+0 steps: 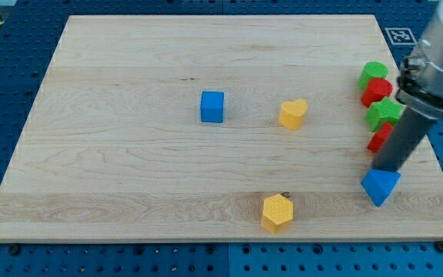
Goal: Move the blue triangle slightly left
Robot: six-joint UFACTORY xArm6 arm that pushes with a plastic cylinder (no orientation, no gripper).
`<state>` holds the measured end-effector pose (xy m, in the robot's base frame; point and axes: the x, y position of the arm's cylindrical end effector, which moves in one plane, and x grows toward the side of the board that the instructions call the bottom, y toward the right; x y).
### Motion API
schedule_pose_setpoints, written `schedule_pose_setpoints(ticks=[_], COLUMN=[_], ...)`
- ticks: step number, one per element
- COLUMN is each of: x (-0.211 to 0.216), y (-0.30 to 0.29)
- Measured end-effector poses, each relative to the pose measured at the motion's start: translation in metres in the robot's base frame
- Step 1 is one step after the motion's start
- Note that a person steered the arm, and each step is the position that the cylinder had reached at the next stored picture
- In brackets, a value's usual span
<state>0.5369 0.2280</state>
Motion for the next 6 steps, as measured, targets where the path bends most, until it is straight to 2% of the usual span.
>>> schedule_pose_setpoints(ticks=[1,3,6], x=[0.011,0.017,0.018], y=[0.038,0.036,-0.041])
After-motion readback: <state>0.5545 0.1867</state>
